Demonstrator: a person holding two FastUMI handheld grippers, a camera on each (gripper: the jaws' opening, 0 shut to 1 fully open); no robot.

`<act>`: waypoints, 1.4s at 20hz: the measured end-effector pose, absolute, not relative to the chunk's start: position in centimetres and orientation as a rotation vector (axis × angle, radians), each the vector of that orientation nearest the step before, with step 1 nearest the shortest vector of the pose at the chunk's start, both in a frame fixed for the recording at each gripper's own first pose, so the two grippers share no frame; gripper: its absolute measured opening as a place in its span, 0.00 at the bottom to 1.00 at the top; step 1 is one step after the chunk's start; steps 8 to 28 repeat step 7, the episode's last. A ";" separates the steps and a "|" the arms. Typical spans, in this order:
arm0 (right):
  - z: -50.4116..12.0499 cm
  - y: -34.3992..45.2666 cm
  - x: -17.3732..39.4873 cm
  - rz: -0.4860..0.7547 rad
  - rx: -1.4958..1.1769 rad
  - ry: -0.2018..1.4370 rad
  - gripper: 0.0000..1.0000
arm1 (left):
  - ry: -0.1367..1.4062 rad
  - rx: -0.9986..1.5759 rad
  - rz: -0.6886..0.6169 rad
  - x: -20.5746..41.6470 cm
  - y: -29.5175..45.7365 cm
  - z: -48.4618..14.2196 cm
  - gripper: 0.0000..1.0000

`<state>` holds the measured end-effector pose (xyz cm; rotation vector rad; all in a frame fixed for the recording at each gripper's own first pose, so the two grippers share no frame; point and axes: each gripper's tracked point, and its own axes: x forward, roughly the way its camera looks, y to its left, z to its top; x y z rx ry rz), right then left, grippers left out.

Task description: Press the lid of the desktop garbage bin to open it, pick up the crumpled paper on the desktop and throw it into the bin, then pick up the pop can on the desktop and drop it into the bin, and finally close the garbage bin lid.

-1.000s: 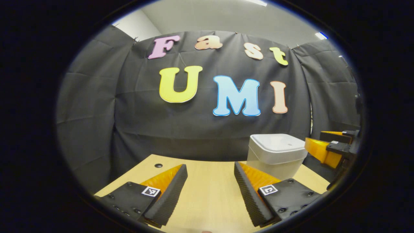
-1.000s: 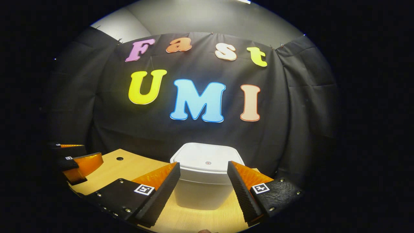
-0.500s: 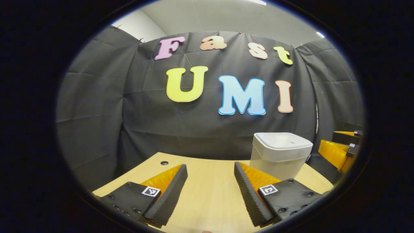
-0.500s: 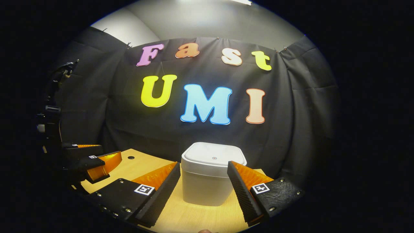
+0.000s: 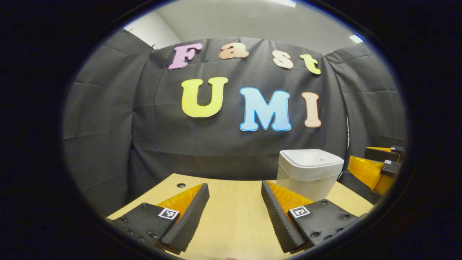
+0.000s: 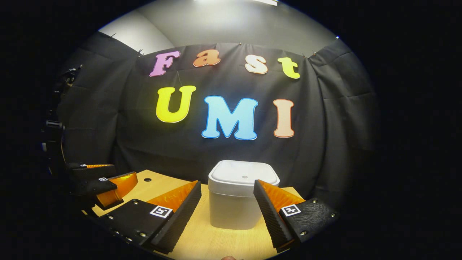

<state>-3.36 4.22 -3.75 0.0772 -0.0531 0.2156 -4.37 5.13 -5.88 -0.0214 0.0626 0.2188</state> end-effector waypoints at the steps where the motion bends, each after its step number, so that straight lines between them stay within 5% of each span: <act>1: -3.7 4.4 -3.5 0.213 0.075 -0.054 0.94 | 0.059 -0.023 0.217 -4.4 5.4 -5.7 1.00; 28: -3.2 5.0 -3.7 0.199 0.063 -0.056 0.94 | 0.054 -0.041 0.209 -4.6 6.2 -5.7 1.00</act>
